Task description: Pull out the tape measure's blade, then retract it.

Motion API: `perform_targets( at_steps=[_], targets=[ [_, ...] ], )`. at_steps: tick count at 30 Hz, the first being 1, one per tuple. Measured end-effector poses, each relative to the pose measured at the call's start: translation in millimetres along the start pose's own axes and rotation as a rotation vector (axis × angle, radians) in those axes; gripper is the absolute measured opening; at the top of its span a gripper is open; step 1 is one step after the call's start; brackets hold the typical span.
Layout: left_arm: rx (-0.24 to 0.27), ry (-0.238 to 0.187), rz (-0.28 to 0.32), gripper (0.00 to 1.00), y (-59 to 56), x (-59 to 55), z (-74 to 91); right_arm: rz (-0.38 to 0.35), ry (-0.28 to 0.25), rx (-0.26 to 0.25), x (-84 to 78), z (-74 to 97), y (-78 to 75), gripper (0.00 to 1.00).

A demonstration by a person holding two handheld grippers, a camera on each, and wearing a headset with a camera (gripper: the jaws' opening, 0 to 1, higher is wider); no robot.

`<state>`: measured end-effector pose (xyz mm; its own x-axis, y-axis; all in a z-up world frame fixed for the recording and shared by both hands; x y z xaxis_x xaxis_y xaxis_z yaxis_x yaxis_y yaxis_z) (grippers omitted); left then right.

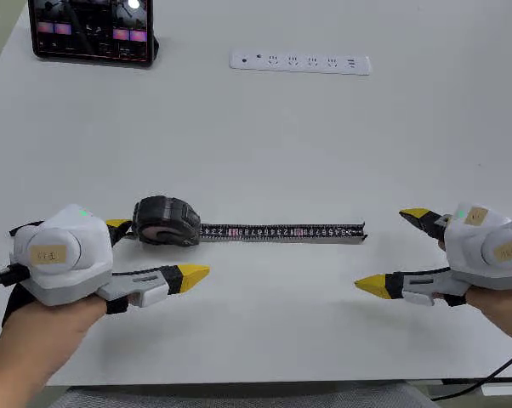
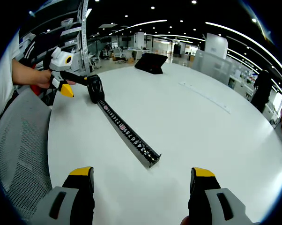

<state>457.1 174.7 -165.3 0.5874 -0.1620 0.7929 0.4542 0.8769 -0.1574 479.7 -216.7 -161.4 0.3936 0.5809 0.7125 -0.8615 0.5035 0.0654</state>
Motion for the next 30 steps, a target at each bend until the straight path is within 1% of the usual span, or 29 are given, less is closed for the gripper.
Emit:
perform_targets(
  at_steps=[8,11,15,18,19,20,22,25,30],
  targets=[
    [-0.001,-0.007,-0.009,0.86,-1.1,1.0,-0.9,0.002,0.007,0.005,0.3,-0.3,-0.4,0.83],
    [0.001,-0.009,-0.003,0.86,-1.2,1.0,-1.0,0.005,0.010,0.011,0.7,-0.4,-0.7,0.82],
    [0.019,-0.015,0.008,0.86,-3.5,0.8,-2.5,0.016,0.019,0.021,1.2,-0.9,-3.5,0.80],
    [0.052,-0.011,-0.010,0.87,-7.7,0.1,-5.3,0.028,0.029,0.038,2.9,-1.5,-6.9,0.77],
    [0.060,-0.015,-0.005,0.86,-7.6,-0.2,-5.8,0.031,0.030,0.045,3.7,-1.5,-7.6,0.75],
    [0.063,-0.024,0.017,0.87,-8.1,0.4,-6.5,0.043,0.032,0.052,5.3,-1.7,-9.1,0.74],
    [0.082,-0.027,0.034,0.87,-8.4,1.0,-7.9,0.058,0.044,0.065,7.5,-1.7,-12.1,0.71],
    [0.106,-0.033,0.056,0.86,-10.3,2.2,-10.5,0.071,0.053,0.073,10.3,-2.0,-18.1,0.69],
    [0.125,-0.042,0.088,0.86,-10.5,3.1,-11.9,0.090,0.067,0.098,14.7,-2.3,-26.5,0.64]
  ],
)
Point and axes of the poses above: the centre of the closed fingertips' face, and the gripper's own axes: z roughly backward along the fingers, y roughly to its left, x roughly out of its top, the point moved 10 cm from there along z, roughly backward along the fingers, and after that the axes turned 7 degrees about x, right-handed, at the moved point
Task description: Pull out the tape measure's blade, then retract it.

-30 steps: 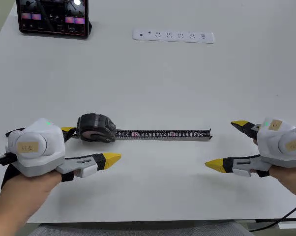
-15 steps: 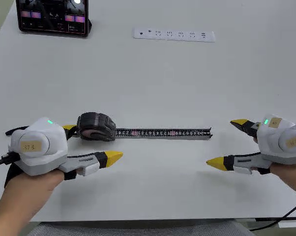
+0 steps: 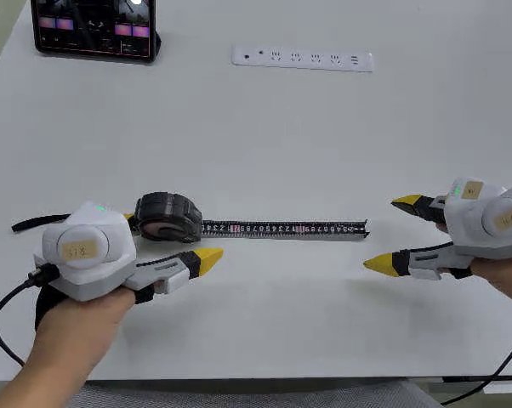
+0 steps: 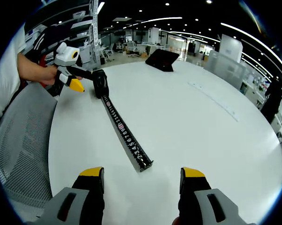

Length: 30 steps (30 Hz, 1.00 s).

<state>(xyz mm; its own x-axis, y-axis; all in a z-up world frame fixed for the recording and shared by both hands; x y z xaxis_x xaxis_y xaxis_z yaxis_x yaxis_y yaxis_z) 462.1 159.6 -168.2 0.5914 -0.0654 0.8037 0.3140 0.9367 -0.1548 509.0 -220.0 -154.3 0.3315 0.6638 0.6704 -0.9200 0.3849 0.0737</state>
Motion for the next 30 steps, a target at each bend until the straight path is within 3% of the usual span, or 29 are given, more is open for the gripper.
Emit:
perform_targets(
  at_steps=[7,18,30],
  targets=[
    [0.057,-0.023,0.064,0.83,-2.0,1.4,-2.9,0.024,0.037,0.057,2.8,-3.2,-11.1,0.52],
    [0.107,-0.032,0.114,0.79,-2.0,2.6,-9.4,0.077,0.092,0.135,5.9,-10.2,-19.5,0.46],
    [0.186,-0.032,0.138,0.72,-2.6,3.6,-13.8,0.122,0.136,0.165,10.1,-17.4,-31.0,0.38]
  ],
)
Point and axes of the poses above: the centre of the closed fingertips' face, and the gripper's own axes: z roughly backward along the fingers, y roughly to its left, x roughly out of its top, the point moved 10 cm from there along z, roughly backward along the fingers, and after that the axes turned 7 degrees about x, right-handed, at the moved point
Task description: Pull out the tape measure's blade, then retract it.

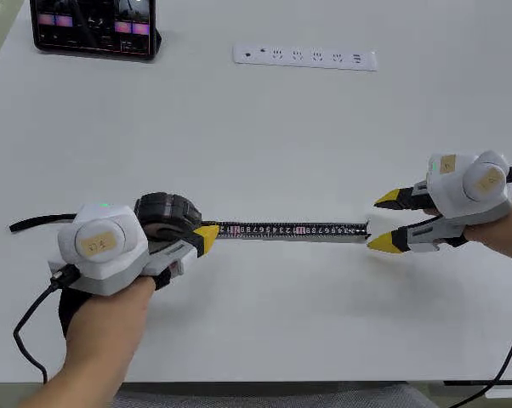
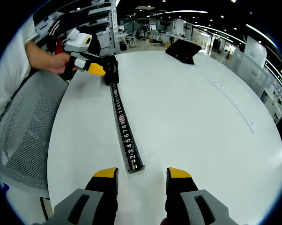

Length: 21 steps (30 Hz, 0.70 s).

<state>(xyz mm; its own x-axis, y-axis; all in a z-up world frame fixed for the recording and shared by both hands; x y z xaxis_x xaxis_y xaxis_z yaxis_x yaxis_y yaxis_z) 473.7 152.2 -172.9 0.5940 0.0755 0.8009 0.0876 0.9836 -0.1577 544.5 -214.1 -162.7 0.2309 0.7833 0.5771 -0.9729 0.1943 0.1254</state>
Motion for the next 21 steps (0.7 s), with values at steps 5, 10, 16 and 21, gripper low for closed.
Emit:
perform_targets(
  at_steps=[5,10,16,21],
  targets=[
    [0.020,0.008,0.019,0.70,1.6,0.8,-2.7,0.015,0.015,0.015,2.4,-4.5,-1.8,0.36],
    [0.039,0.008,0.048,0.67,2.1,1.2,-3.6,0.024,0.025,0.034,3.6,-7.6,-2.8,0.32],
    [0.057,0.014,0.065,0.66,2.6,1.9,-5.7,0.040,0.040,0.049,5.1,-11.0,-4.3,0.30],
    [0.075,0.017,0.070,0.63,3.9,1.6,-6.9,0.050,0.050,0.054,6.3,-12.6,-5.6,0.29]
  ],
)
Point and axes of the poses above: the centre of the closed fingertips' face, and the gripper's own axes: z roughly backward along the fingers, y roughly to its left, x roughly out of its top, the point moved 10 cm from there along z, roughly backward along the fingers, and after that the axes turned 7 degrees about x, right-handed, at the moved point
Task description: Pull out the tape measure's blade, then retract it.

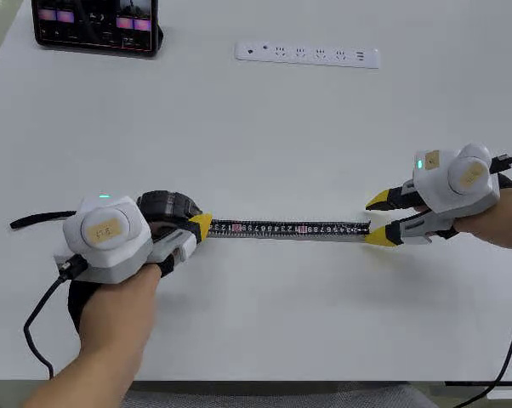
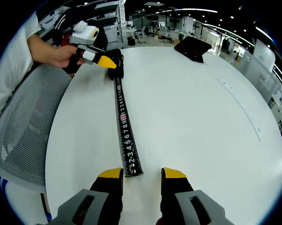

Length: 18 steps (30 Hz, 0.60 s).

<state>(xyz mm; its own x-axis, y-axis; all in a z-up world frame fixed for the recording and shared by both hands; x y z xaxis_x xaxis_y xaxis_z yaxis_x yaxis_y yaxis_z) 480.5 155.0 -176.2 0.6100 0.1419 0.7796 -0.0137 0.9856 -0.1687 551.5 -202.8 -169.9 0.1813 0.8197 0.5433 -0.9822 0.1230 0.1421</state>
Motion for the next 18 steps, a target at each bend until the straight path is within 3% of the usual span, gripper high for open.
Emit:
perform_targets(
  at_steps=[18],
  targets=[
    [0.006,0.009,0.007,0.61,0.9,0.8,-1.0,0.011,0.027,0.031,0.1,-6.2,-0.4,0.22]
  ],
)
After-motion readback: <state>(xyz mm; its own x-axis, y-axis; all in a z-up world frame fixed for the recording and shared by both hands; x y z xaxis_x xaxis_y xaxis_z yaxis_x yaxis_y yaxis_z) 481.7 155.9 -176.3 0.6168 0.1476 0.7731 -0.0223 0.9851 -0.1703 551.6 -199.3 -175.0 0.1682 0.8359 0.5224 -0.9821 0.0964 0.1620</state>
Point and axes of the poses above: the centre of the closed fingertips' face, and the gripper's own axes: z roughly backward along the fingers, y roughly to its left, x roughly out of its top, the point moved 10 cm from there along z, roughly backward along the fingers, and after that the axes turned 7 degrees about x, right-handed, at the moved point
